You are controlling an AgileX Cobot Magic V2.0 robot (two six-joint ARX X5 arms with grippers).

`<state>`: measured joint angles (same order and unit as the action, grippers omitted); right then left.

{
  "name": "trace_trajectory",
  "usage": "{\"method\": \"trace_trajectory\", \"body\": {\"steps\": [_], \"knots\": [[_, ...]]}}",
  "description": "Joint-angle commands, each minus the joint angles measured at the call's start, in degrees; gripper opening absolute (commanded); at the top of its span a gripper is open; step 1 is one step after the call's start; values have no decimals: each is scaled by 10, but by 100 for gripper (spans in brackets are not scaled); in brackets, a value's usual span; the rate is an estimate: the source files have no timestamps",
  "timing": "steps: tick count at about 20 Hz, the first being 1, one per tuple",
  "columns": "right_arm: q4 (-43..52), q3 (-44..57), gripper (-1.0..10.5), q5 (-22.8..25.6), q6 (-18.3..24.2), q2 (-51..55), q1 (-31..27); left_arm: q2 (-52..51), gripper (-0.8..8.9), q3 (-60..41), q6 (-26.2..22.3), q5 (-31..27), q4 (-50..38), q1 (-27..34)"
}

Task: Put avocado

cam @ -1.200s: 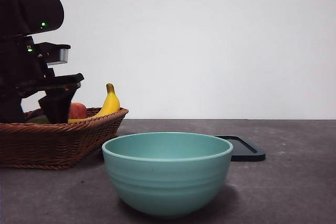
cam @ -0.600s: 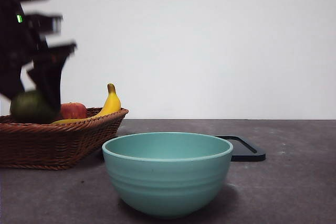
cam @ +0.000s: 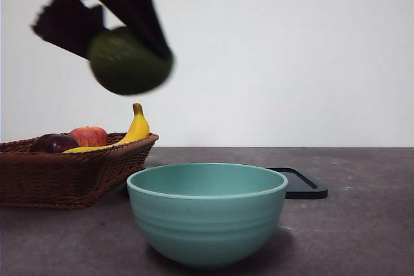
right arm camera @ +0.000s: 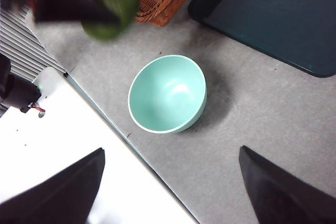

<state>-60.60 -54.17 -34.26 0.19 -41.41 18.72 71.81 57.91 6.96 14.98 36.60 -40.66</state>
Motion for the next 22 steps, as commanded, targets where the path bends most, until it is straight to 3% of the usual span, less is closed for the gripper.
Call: {"method": "trace_trajectory", "body": {"steps": [1, 9, 12, 18, 22], "knots": [[5, -10, 410, 1, -2, -5, 3, 40, 208, 11, 2, 1, -28, -37], [5, -10, 410, 1, -2, -5, 3, 184, 208, 11, -8, -40, -94, -103], [5, -10, 410, 1, -2, -5, 3, 210, 208, 11, -21, -68, -96, -112], [5, -10, 410, 1, -2, -5, 3, 229, 218, 11, -31, -71, -97, -119], [5, -10, 410, 1, -2, -5, 3, 229, 311, 16, -28, -71, -96, -123]]}}
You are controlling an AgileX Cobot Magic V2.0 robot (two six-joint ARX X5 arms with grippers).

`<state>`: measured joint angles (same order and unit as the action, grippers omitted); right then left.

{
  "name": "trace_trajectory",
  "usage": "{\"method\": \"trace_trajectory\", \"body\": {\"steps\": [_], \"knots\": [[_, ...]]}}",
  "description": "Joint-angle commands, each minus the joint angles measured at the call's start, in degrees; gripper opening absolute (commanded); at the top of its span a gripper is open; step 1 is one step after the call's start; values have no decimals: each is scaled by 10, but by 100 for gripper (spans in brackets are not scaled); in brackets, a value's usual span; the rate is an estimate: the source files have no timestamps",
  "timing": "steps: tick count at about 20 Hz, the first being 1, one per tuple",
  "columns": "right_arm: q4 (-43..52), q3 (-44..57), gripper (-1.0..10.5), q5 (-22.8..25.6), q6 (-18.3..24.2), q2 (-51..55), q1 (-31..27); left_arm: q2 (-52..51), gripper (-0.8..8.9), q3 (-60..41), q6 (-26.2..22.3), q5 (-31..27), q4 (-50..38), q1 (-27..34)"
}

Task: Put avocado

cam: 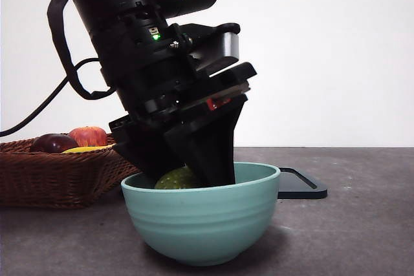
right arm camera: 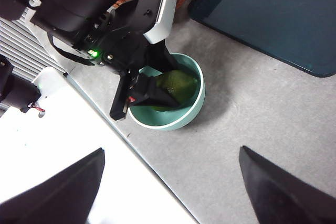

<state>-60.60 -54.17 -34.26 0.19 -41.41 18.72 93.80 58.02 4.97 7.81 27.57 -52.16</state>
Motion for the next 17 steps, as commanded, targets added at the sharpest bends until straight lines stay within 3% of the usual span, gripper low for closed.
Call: {"method": "trace_trajectory", "body": {"steps": [1, 5, 12, 17], "knots": [[5, -10, 410, 2, -2, -5, 3, 9, 318, 15, -9, 1, -6, -10], [5, -10, 410, 2, -2, -5, 3, 9, 318, 26, 5, 1, 3, -12], [5, -10, 410, 2, -2, -5, 3, 5, 316, 124, 2, 1, 105, -8], [5, -10, 410, 2, -2, -5, 3, -70, 316, 159, 3, 1, 110, 38]]}}
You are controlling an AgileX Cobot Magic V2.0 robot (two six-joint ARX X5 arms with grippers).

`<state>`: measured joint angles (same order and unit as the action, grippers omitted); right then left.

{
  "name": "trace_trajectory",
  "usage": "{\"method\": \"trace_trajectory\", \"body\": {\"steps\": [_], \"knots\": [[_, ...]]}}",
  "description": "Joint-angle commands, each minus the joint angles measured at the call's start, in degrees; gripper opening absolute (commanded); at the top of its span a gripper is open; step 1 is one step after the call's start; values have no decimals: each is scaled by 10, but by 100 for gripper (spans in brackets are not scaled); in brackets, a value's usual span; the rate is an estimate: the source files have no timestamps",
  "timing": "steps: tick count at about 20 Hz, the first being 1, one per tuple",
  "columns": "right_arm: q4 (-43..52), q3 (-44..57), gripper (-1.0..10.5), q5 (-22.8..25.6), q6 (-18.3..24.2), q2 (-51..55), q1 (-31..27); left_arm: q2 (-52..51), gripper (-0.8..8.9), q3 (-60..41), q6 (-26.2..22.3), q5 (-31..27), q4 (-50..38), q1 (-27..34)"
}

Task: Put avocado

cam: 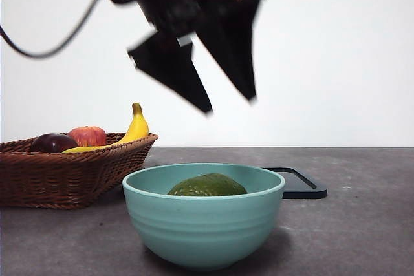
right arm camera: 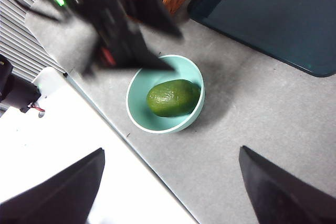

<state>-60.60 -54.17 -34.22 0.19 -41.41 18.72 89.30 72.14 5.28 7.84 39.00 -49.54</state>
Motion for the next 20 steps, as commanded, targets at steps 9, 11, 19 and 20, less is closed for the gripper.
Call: {"method": "trace_trajectory", "body": {"steps": [9, 11, 19, 20], "knots": [[12, -10, 410, 2, -2, -34, 3, -235, 315, 3, -14, 39, 64, 186], [22, -10, 410, 2, -2, -50, 3, -277, 315, -23, -20, 75, 92, 204], [64, -10, 410, 2, -2, -150, 19, -369, 314, -162, -46, 208, 160, 199], [73, -10, 410, 3, -2, -166, 28, -369, 311, -163, -54, 208, 170, 199]]}}
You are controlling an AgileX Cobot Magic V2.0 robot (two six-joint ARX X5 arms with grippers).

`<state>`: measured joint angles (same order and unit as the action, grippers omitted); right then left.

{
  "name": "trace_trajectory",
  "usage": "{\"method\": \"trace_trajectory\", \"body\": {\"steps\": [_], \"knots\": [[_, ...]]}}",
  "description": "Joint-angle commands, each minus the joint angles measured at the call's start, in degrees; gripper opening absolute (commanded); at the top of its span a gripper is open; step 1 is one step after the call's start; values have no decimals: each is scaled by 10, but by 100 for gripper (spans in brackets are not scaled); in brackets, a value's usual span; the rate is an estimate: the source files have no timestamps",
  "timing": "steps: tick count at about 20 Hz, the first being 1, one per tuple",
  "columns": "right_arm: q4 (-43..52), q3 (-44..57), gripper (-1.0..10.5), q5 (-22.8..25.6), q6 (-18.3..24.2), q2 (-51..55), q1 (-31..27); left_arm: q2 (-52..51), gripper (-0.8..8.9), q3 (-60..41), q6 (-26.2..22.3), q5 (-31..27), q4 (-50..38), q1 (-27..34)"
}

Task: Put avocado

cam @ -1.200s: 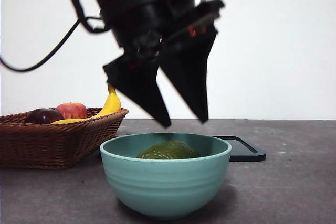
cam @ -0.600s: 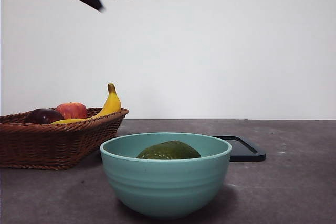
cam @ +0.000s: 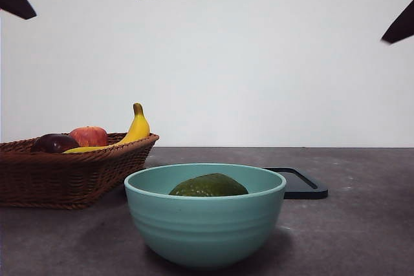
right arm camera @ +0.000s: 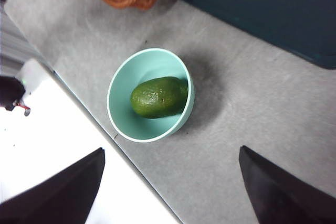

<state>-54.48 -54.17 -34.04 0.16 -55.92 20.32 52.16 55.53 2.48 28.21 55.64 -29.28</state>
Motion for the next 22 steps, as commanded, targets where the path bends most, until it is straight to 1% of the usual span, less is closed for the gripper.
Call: {"method": "trace_trajectory", "body": {"steps": [1, 4, 7, 9, 10, 13, 16, 18, 20, 22], "knots": [[21, -10, 410, 9, -2, -39, 25, 3, 311, 3, -31, 5, 8, -4], [45, -10, 410, 52, -3, -94, 65, 3, 311, 3, -32, 9, 8, -4], [89, -10, 403, 96, -15, -155, 107, 3, 311, 3, -32, 9, 7, -4], [127, -10, 345, 130, -21, -196, 134, 3, 311, 3, -32, 9, 6, -4], [143, -10, 345, 144, -27, -213, 144, 3, 311, 3, -32, 8, 5, -4], [189, -10, 325, 177, -40, -263, 174, 3, 311, 3, -32, 8, 5, -4], [218, -10, 312, 208, -45, -300, 198, 3, 311, 3, -31, 8, 5, -4], [227, -10, 245, 232, -47, -319, 211, 3, 311, 3, -31, 8, 5, -4], [232, -10, 210, 251, -51, -335, 221, 3, 311, 3, -32, 8, 5, -4], [237, -10, 173, 256, -56, -346, 227, 3, 311, 3, -31, 8, 5, -4]]}}
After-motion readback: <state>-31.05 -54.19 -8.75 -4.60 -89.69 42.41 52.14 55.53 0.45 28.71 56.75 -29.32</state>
